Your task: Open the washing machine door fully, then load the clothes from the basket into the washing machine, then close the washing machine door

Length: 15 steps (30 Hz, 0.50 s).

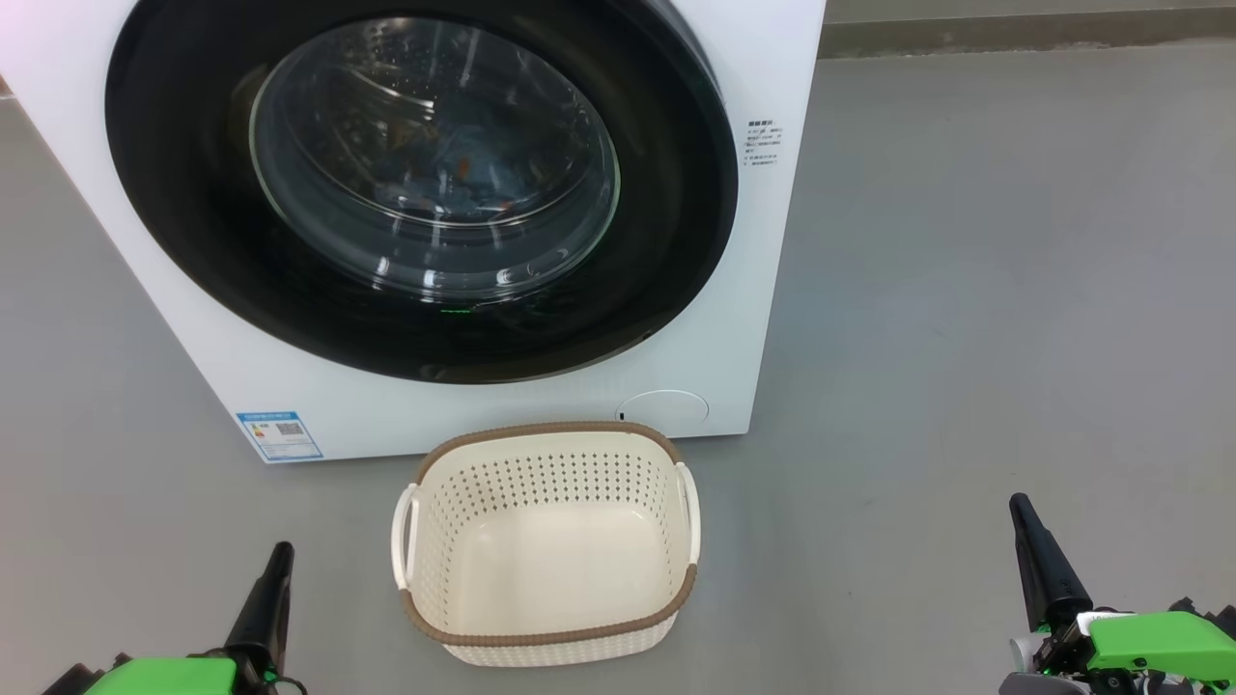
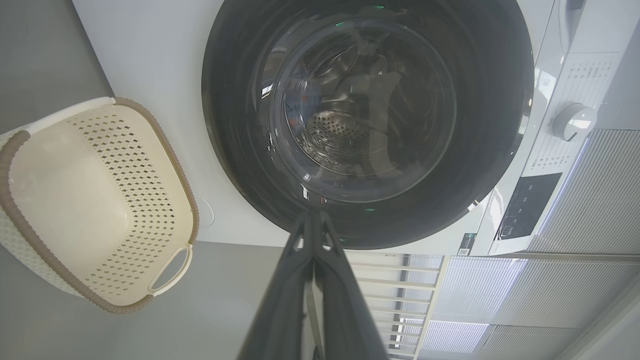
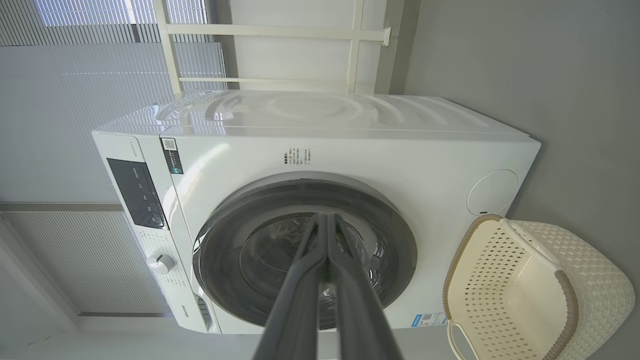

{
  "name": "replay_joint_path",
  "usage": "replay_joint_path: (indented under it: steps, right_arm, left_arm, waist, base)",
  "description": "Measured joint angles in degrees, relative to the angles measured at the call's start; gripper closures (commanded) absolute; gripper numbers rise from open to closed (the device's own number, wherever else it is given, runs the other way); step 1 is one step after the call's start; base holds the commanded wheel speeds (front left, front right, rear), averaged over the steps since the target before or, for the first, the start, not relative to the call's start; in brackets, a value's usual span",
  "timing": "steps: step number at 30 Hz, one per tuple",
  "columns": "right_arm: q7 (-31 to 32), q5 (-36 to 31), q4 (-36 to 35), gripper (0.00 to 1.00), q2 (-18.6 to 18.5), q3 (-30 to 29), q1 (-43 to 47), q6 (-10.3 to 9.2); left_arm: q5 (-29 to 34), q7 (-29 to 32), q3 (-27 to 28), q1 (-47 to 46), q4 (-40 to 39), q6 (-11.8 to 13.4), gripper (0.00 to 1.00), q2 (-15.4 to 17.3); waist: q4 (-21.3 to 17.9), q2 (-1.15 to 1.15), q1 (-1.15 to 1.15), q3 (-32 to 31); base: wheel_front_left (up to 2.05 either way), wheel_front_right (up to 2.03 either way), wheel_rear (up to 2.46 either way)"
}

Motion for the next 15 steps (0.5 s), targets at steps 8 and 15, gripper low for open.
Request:
replay_joint_path:
  steps: [8, 15]
  right_arm:
    - [0.00, 0.00, 0.00, 1.00, 0.00, 0.00, 0.00, 0.00]
    - [0.00, 0.00, 0.00, 1.00, 0.00, 0.00, 0.00, 0.00]
  left_arm:
    - [0.00, 0.00, 0.00, 0.00, 0.00, 0.00, 1.00, 0.00]
    - [0.00, 0.00, 0.00, 0.00, 0.00, 0.00, 1.00, 0.00]
  waist:
    - [0.00, 0.00, 0.00, 0.00]
    - [0.00, 0.00, 0.00, 0.00]
  base:
    - [0.00, 0.00, 0.00]
    - [0.00, 0.00, 0.00]
